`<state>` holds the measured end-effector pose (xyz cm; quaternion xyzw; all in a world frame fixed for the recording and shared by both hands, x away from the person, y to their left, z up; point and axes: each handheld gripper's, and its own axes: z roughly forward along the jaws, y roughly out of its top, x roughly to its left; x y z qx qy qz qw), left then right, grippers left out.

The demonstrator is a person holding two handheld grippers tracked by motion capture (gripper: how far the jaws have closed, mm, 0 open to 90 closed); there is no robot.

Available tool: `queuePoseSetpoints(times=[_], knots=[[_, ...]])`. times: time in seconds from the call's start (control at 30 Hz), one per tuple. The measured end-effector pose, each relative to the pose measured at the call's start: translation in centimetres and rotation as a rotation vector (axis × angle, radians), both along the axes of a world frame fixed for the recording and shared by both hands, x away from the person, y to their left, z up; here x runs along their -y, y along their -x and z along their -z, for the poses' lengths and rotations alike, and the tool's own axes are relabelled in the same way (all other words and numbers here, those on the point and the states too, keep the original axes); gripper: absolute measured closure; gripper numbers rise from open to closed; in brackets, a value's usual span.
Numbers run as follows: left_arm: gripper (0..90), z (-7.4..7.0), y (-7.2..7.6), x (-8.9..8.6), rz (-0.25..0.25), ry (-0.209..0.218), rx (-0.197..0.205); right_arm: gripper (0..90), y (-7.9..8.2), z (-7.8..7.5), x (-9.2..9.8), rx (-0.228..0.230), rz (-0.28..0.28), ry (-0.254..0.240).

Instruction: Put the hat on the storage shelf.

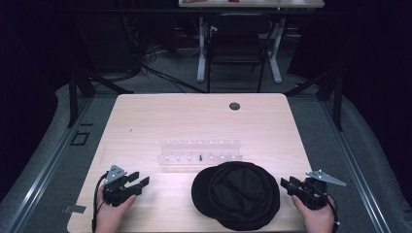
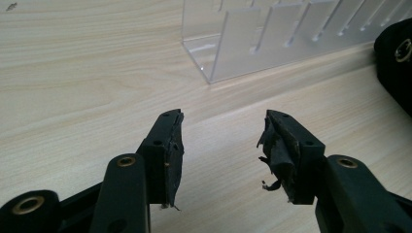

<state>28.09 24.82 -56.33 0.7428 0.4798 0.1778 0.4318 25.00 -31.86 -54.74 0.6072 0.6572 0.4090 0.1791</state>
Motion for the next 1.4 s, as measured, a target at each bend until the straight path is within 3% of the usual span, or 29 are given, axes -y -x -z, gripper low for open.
queuePoseSetpoints(times=[0.2,0.43,0.57,0.7,0.8,0.9,1.07,1.4], knots=[[49.5,-0.3,0.3,0.4,0.019,-0.011,0.014,58.3,0.0,-0.3,-0.3,-0.007,-0.007,0.006],[49.4,-0.3,0.4,0.7,0.041,-0.025,0.012,60.3,-0.5,-1.5,-0.6,-0.094,-0.034,-0.043],[49.4,-0.2,0.5,0.9,0.051,-0.037,0.015,59.1,-0.7,-2.2,-0.4,-0.112,-0.036,-0.063],[49.4,-0.3,0.6,0.9,0.05,-0.031,0.017,58.7,-1.4,-3.4,0.2,-0.188,-0.054,-0.089],[49.4,-0.2,0.5,0.8,0.049,-0.031,0.017,59.3,-1.7,-4.1,0.3,-0.216,-0.073,-0.075],[49.4,-0.2,0.5,0.9,0.05,-0.031,0.013,59.2,-1.9,-5.0,0.1,-0.248,-0.079,-0.029],[49.4,-0.3,0.6,0.9,0.056,-0.033,0.008,59.5,-2.3,-5.8,-0.1,-0.277,-0.099,-0.042],[49.3,-0.2,0.6,1.0,0.053,-0.025,0.012,60.8,-2.7,-6.5,-0.5,-0.338,-0.136,-0.008]])
